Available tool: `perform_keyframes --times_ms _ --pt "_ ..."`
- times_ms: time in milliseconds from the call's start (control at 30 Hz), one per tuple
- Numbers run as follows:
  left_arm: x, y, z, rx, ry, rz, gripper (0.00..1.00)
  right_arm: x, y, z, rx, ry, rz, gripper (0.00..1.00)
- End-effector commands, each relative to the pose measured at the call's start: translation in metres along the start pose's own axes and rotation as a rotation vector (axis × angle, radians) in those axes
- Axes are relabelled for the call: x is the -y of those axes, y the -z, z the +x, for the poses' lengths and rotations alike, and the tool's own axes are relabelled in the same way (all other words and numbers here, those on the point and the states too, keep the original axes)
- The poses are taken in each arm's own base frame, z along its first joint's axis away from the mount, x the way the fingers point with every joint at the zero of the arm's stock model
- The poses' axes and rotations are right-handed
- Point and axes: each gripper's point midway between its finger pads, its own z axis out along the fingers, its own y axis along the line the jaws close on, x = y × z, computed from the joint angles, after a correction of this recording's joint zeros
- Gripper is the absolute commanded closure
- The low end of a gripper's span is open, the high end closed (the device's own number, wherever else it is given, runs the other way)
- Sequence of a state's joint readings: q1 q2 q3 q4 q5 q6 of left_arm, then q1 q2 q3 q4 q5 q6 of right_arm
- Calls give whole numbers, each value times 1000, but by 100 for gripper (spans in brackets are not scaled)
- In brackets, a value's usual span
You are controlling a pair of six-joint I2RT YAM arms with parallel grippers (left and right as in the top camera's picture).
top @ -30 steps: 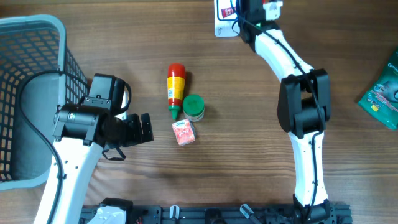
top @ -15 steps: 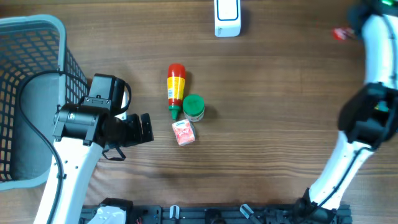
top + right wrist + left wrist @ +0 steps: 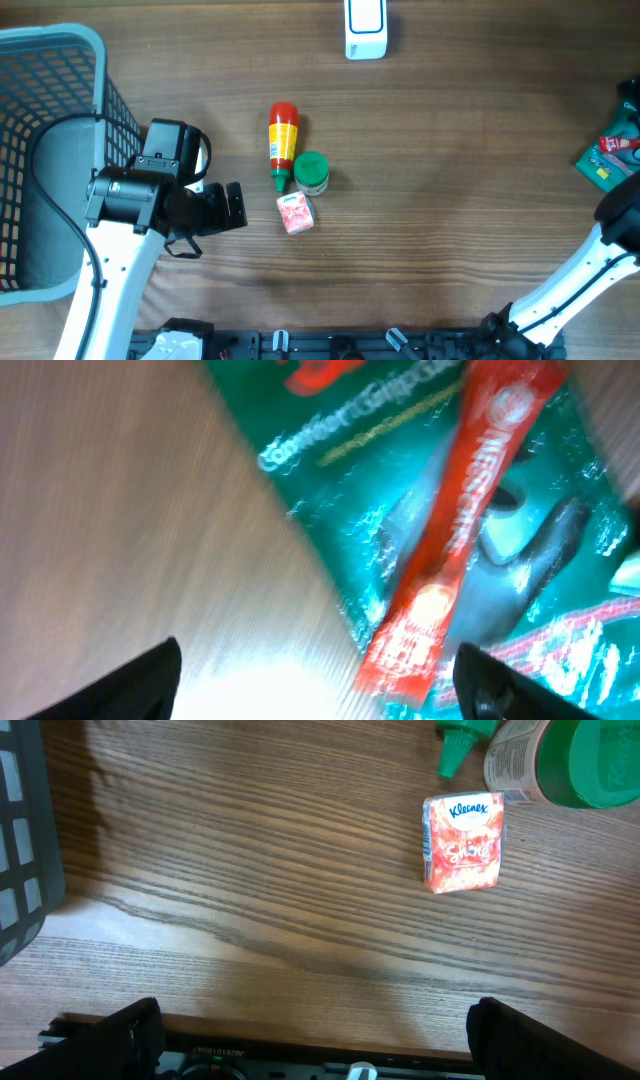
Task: Scan the item barcode
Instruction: 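Carry the Nescafe stick right and drop it on the glove pack, then reach the right gripper to the green-lidded jar and grasp it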
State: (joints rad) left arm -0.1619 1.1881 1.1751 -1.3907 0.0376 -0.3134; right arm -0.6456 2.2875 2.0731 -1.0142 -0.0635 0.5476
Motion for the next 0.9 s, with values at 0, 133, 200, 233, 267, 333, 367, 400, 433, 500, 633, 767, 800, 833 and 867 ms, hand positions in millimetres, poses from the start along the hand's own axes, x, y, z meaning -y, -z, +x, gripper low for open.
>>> perform_keyframes --times_ms 0,133,200,233,267,333,367,400,433,500,633,767,800,833,867 --pt "-2 0 1 5 8 -11 0 -76 113 26 5 161 -310 13" --pt "-2 0 1 5 8 -11 0 -128 170 125 -225 409 -532 10" --pt "-2 0 1 5 8 -11 0 -141 180 201 -418 487 -500 1" --pt "-2 0 1 5 8 -11 0 -144 182 226 -472 520 -481 0" --pt "-2 0 1 5 8 -11 0 -149 182 256 -532 546 -457 0" --pt "-2 0 1 5 8 -11 0 -159 181 312 -614 591 -397 0" --pt "-2 0 1 5 8 -11 0 -161 178 333 -626 626 -367 1" --pt "-2 0 1 5 8 -11 0 -164 175 352 -630 671 -344 0" --pt "-2 0 1 5 8 -11 0 -163 173 377 -636 723 -306 0" --pt "-2 0 1 5 8 -11 0 -161 172 421 -643 818 -258 0" --pt "-2 0 1 5 8 -11 0 -168 161 478 -461 907 -166 0" --pt "-2 0 1 5 8 -11 0 -163 140 523 -317 979 -134 0" --pt "-2 0 1 5 8 -11 0 -160 133 536 -308 1010 -142 0" --pt "-2 0 1 5 8 -11 0 -159 129 545 -303 1027 -152 0" --pt "-2 0 1 5 8 -11 0 -159 126 551 -301 1035 -165 0"
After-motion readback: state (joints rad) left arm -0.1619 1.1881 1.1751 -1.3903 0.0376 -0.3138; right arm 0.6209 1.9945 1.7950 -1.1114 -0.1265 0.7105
